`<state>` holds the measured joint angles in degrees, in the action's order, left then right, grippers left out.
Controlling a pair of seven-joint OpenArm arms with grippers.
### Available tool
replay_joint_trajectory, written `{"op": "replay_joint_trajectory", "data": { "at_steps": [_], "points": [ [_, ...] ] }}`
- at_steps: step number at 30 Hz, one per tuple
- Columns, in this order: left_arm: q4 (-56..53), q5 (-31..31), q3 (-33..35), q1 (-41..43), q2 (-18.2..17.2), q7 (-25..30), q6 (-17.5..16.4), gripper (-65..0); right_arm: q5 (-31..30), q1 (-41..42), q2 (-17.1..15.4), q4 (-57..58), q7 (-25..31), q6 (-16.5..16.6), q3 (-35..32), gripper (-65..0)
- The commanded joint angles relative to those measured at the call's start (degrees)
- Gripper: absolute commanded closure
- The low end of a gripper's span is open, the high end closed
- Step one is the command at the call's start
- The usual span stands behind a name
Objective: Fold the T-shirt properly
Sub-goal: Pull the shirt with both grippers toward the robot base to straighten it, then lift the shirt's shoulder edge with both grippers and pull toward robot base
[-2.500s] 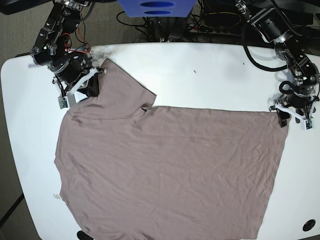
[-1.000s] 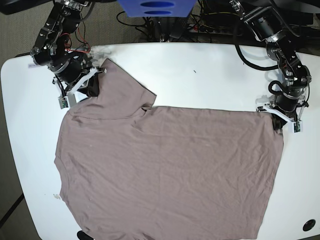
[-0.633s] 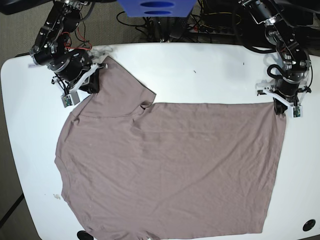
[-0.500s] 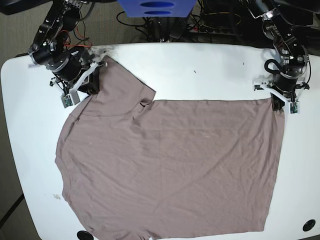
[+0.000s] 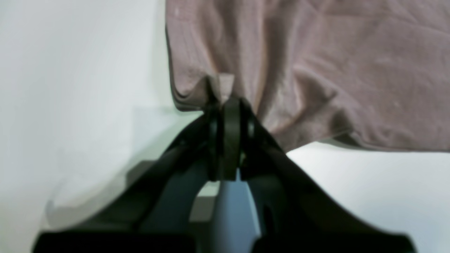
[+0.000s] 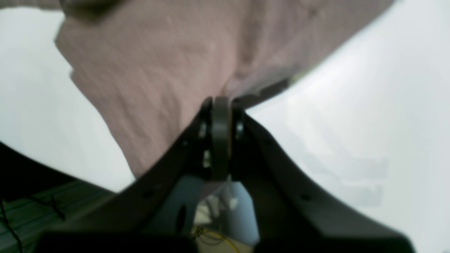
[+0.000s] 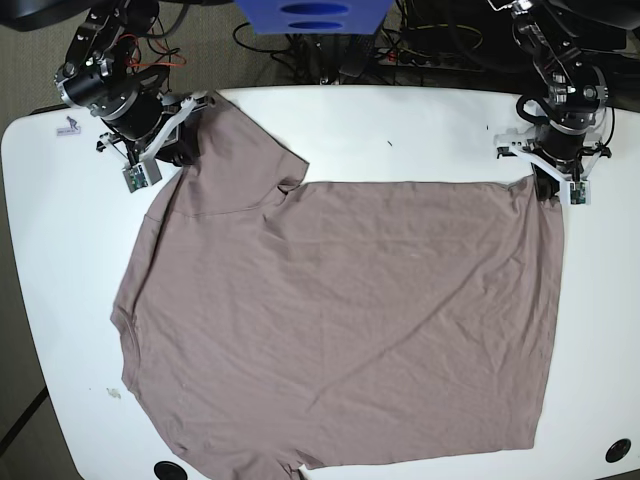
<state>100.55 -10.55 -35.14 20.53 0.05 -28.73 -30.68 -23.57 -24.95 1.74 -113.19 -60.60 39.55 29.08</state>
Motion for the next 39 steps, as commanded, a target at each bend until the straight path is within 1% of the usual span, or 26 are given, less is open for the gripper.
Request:
{"op": "replay_joint_trajectory", "data": {
  "at_steps": [1,3,7,11,14,17,23,32,39],
  "points": [
    [1.47,-0.14,-0.16,0.78,0.08,0.29,-0.14,0.0,-0.73,-1.12,-0.37,-1.06,1.13,0.45,0.24,0.0],
    [1.47,-0.14,-0.16,1.4,0.08,0.29,-0.14,0.0,-0.65,-1.64,-0.46,-1.06,1.21,0.45,0.41,0.0],
    [1.47,-0.14,-0.25,2.81,0.08,0.29,-0.14,0.0,-0.65,-3.4,-1.69,-1.06,1.21,0.45,1.64,0.0],
    [1.56,-0.22,-0.25,4.39,-0.1,0.29,-0.14,0.0,-0.65,-4.28,-1.96,-1.06,1.3,0.45,2.17,0.0],
    [2.08,-0.14,-0.69,5.53,-0.27,0.29,-0.14,0.0,-0.73,-5.25,-2.75,-1.06,2.53,0.45,3.4,0.0],
    [3.14,-0.22,-2.89,6.32,-0.1,0.29,-0.14,0.0,-0.65,-5.42,-2.84,-1.06,4.03,0.45,4.19,0.0],
    [4.28,-0.4,-5.96,6.76,-0.27,0.29,-0.14,0.0,-0.65,-6.83,-2.92,-1.06,4.47,0.45,6.66,0.0],
    [7.27,-0.49,-8.25,6.67,-0.36,0.29,-0.14,0.0,-0.65,-7.18,-2.92,-1.5,4.47,0.45,6.92,0.0],
    [10.08,-0.4,-8.6,4.92,-0.27,0.29,-0.14,0.0,-0.65,-7.18,-2.84,-6.51,4.2,0.45,6.92,0.0]
  ]
}}
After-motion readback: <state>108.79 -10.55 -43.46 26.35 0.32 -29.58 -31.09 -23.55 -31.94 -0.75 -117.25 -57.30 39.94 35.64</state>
